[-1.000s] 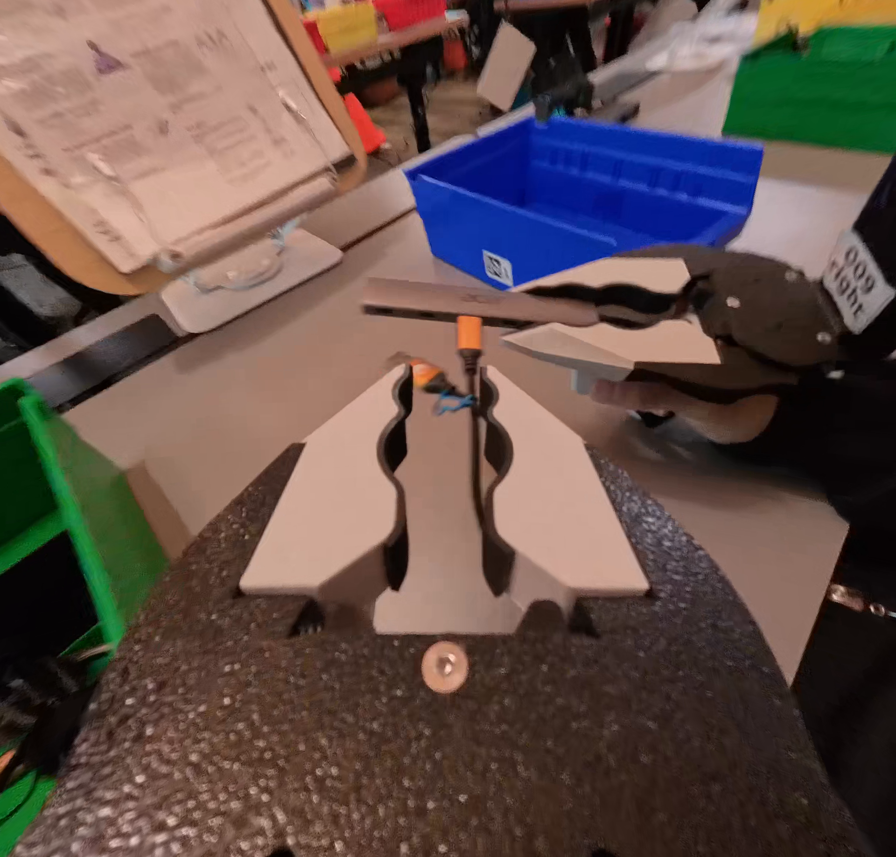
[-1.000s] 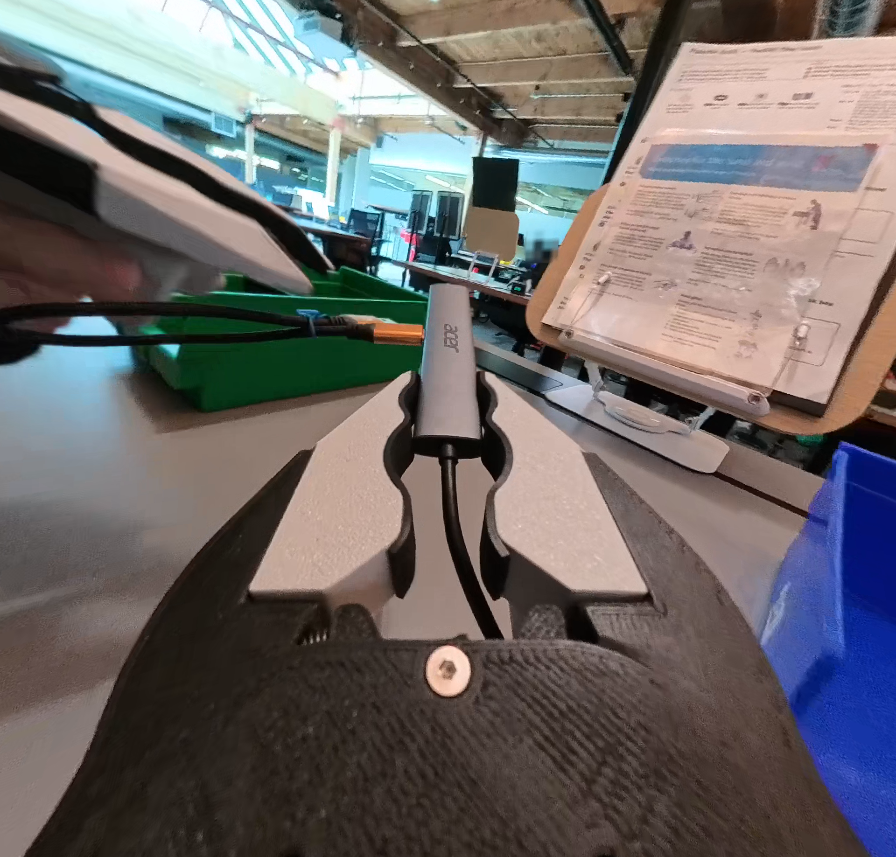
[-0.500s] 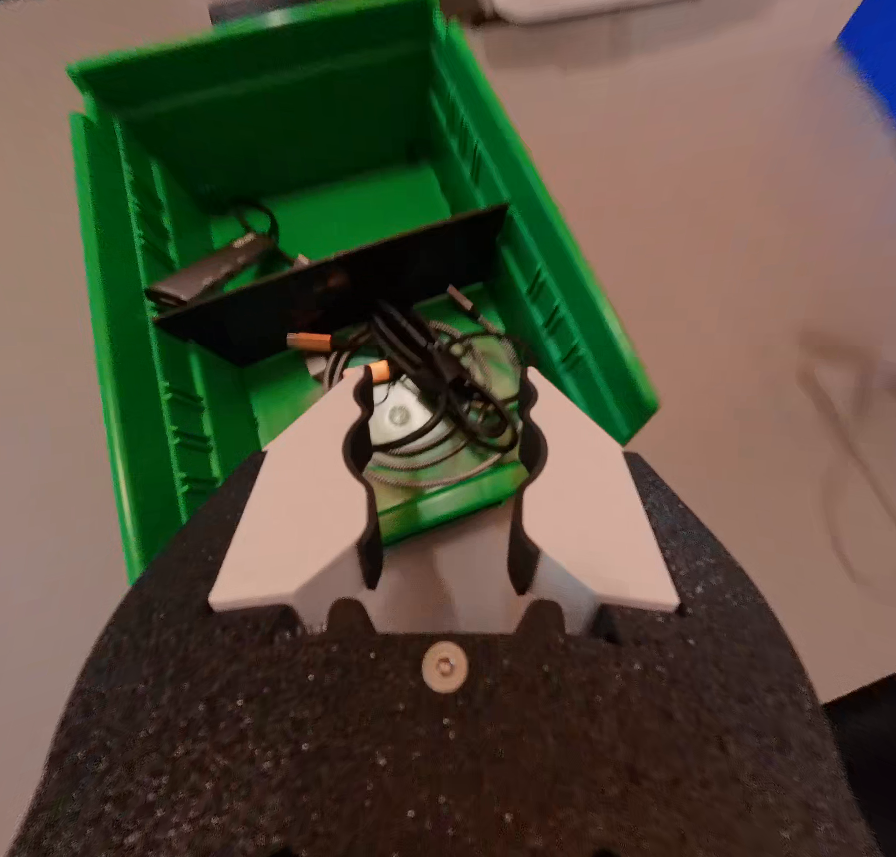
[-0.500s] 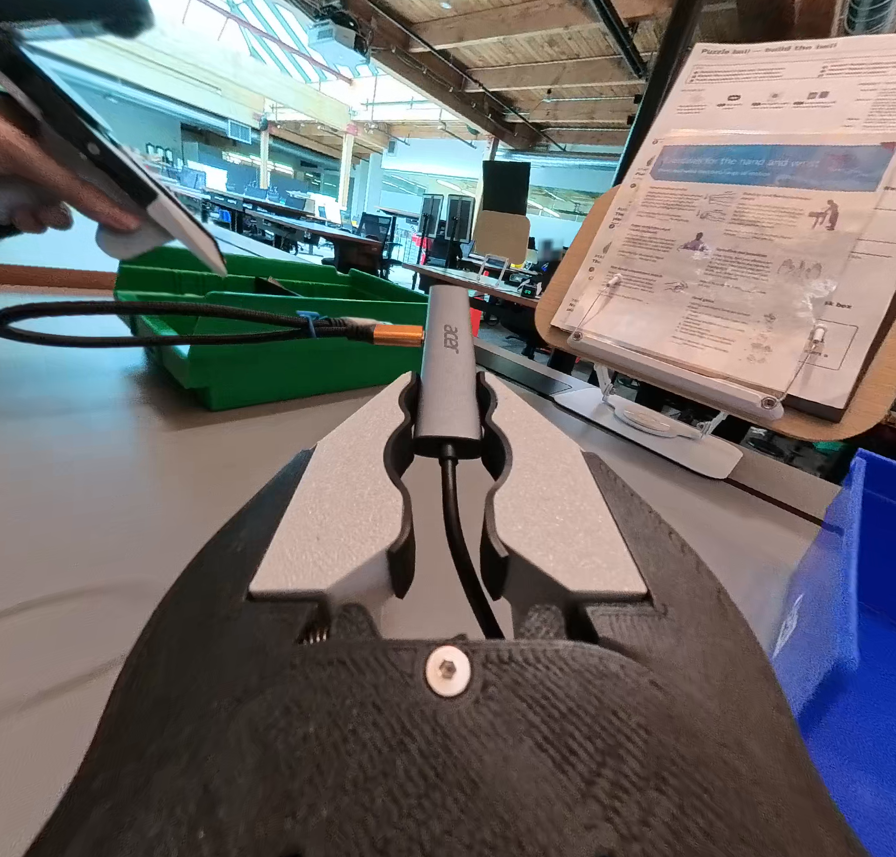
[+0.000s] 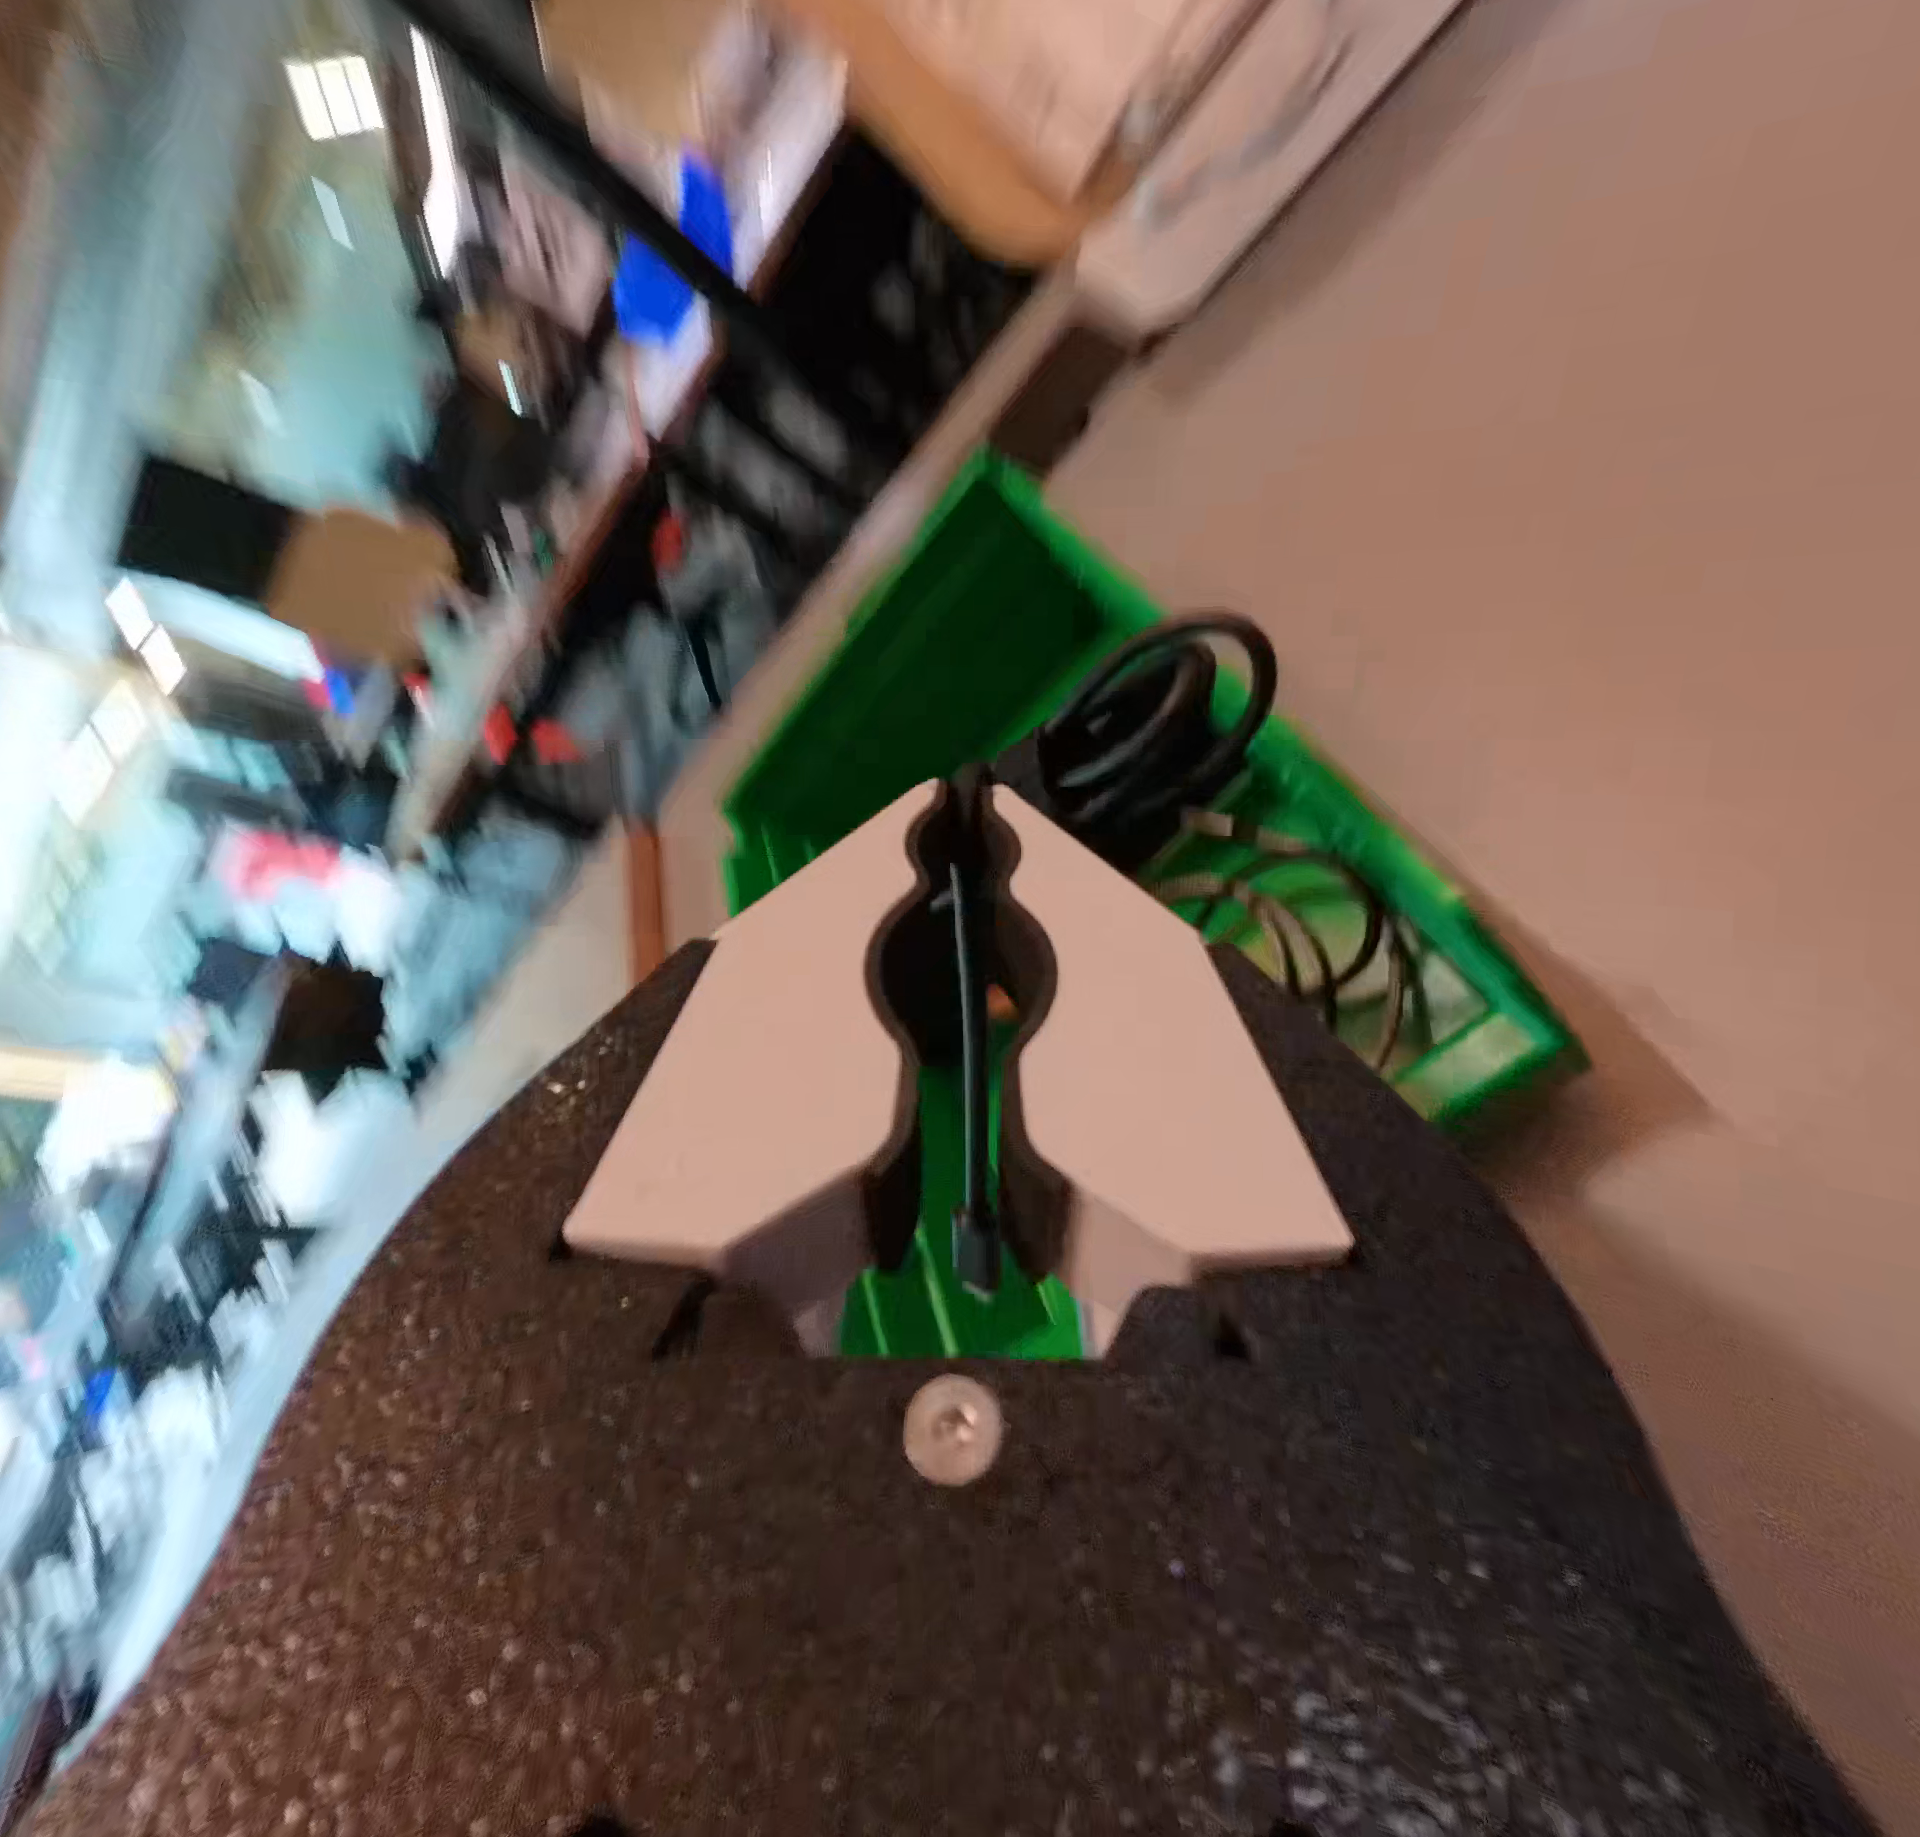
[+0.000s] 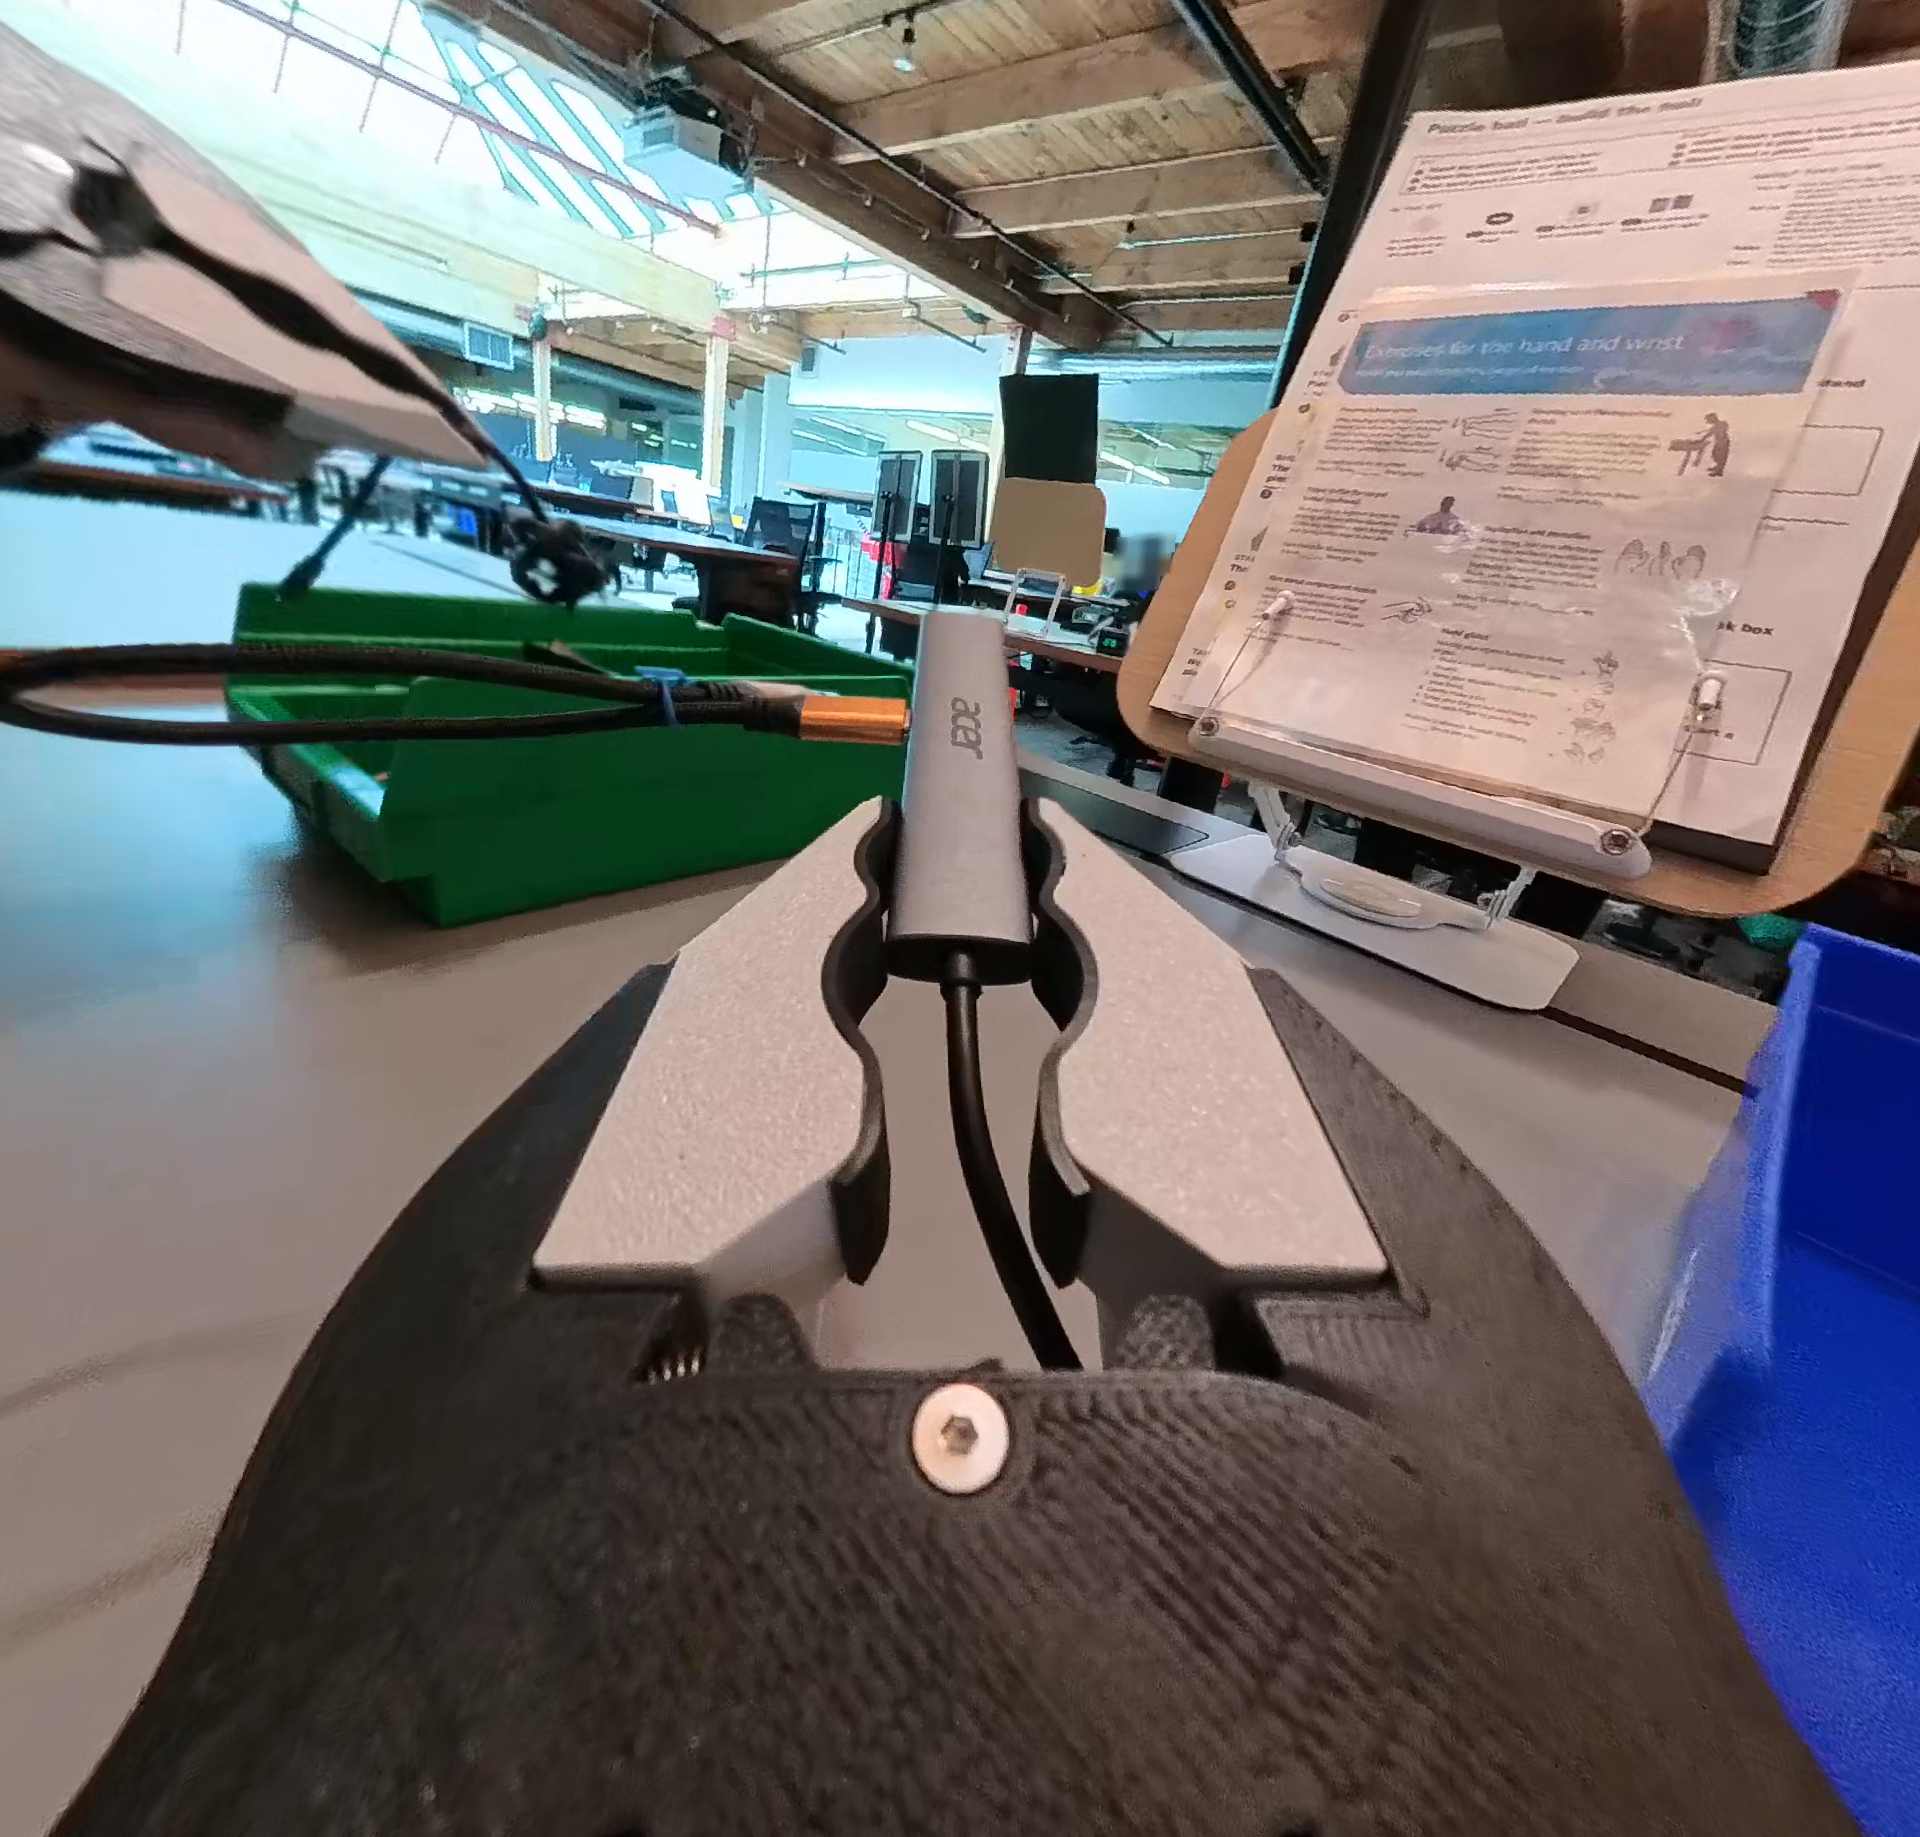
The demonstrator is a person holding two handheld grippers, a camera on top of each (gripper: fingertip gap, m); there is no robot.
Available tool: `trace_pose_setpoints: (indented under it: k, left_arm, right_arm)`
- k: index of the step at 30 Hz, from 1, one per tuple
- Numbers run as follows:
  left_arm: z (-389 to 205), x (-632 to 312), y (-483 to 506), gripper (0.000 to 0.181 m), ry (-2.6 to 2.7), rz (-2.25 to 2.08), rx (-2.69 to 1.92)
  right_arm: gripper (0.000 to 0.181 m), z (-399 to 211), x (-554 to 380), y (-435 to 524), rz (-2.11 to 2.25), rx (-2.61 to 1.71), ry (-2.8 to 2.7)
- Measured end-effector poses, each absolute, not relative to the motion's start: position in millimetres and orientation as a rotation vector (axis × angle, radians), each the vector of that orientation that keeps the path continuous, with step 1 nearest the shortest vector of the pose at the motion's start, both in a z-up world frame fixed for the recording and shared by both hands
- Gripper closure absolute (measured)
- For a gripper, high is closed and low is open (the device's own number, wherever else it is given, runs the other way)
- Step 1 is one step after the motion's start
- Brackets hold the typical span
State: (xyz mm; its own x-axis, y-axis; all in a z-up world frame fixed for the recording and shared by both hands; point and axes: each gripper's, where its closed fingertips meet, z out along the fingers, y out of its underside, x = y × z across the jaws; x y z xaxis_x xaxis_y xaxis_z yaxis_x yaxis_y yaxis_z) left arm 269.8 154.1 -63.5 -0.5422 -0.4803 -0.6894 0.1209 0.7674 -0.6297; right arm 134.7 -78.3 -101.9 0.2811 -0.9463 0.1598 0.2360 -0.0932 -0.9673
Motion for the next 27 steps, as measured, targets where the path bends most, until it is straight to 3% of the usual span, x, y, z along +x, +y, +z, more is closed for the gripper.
trace_pose_setpoints:
  k: [5,12,16,21,27]
  left_arm:
    - [-25,176,67,0.180,1.858,-1.212,0.418]
    - [-136,113,28,0.177,2.132,-1.193,0.876]
    - [-149,112,29,0.174,2.181,-1.304,0.751]
    - [-129,108,47,0.152,2.229,-1.457,0.580]
    - [-115,112,78,0.142,2.416,-1.584,0.088]
  right_arm:
    - [0.159,-91,130,-103,-1.140,-1.083,0.833]
    - [0.159,-88,129,-115,-1.103,-1.003,0.868]
    - [0.159,-91,131,-107,-1.110,-1.053,0.850]
    - [0.159,-92,131,-104,-1.105,-1.069,0.842]
    - [0.159,-92,132,-102,-1.107,-1.084,0.834]
